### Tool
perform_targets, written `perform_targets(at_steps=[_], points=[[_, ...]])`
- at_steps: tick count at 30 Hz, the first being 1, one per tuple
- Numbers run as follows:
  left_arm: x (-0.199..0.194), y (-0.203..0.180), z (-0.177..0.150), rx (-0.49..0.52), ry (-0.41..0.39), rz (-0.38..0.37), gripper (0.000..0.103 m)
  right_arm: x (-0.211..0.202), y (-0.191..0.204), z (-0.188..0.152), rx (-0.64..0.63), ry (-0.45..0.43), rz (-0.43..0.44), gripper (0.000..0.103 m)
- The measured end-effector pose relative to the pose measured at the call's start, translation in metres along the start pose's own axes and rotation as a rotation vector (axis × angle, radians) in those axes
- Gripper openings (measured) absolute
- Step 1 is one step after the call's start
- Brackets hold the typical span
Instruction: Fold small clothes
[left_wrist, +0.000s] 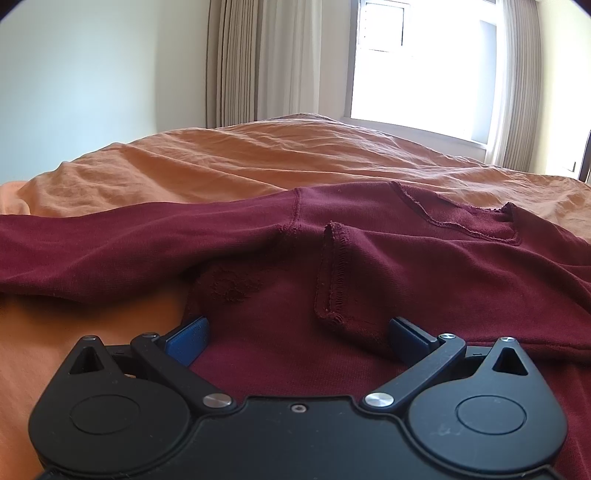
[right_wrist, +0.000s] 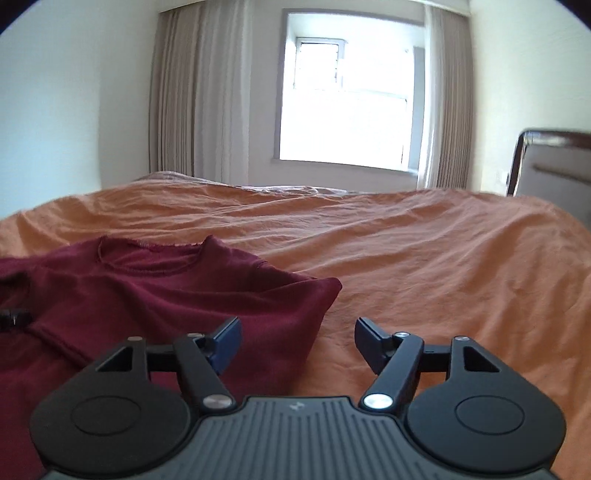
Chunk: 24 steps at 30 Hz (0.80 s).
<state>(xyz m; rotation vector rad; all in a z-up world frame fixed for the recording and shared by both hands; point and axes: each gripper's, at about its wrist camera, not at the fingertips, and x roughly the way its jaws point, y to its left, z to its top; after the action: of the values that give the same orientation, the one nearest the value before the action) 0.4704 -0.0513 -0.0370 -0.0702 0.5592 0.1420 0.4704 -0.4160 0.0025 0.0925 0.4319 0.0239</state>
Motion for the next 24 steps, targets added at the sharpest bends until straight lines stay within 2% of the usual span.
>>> perform_targets(at_steps=[2, 4, 5, 7, 8, 13, 16, 20, 22, 23, 24], points=[[0.000, 0.000, 0.000, 0.002, 0.000, 0.001, 0.103, 0.020, -0.017, 0.004, 0.097, 0.027, 0.012, 0.073], [0.000, 0.001, 0.000, 0.001, -0.001, 0.000, 0.103, 0.036, -0.027, 0.004, 0.135, 0.031, 0.011, 0.073], [0.000, 0.000, 0.000, 0.002, -0.001, 0.001, 0.103, 0.043, -0.031, 0.003, 0.142, 0.036, 0.004, 0.067], [0.000, 0.000, 0.000, 0.000, -0.001, 0.000, 0.103, 0.051, -0.042, -0.001, 0.194, 0.068, 0.059, 0.033], [0.000, 0.000, 0.000, -0.001, -0.001, -0.002, 0.103, 0.051, -0.044, -0.003, 0.219, 0.076, 0.078, 0.010], [0.000, 0.001, -0.001, -0.003, -0.003, -0.004, 0.103, 0.024, -0.020, -0.003, 0.044, -0.052, -0.045, 0.007], [-0.001, 0.002, -0.001, -0.007, -0.006, -0.007, 0.103, 0.030, -0.014, -0.005, 0.011, -0.022, -0.077, 0.007], [-0.001, 0.002, -0.002, -0.007, -0.004, -0.008, 0.103, 0.037, -0.020, -0.008, 0.064, 0.012, -0.053, 0.008], [-0.001, 0.003, -0.001, -0.010, -0.003, -0.011, 0.103, 0.033, -0.020, -0.007, 0.068, 0.015, -0.050, 0.013], [-0.001, 0.004, -0.001, -0.013, -0.004, -0.014, 0.103, 0.029, -0.019, -0.005, 0.061, 0.010, -0.051, 0.020], [-0.001, 0.004, 0.000, -0.018, -0.002, -0.017, 0.103, 0.023, -0.017, -0.004, 0.046, 0.002, -0.055, 0.038]])
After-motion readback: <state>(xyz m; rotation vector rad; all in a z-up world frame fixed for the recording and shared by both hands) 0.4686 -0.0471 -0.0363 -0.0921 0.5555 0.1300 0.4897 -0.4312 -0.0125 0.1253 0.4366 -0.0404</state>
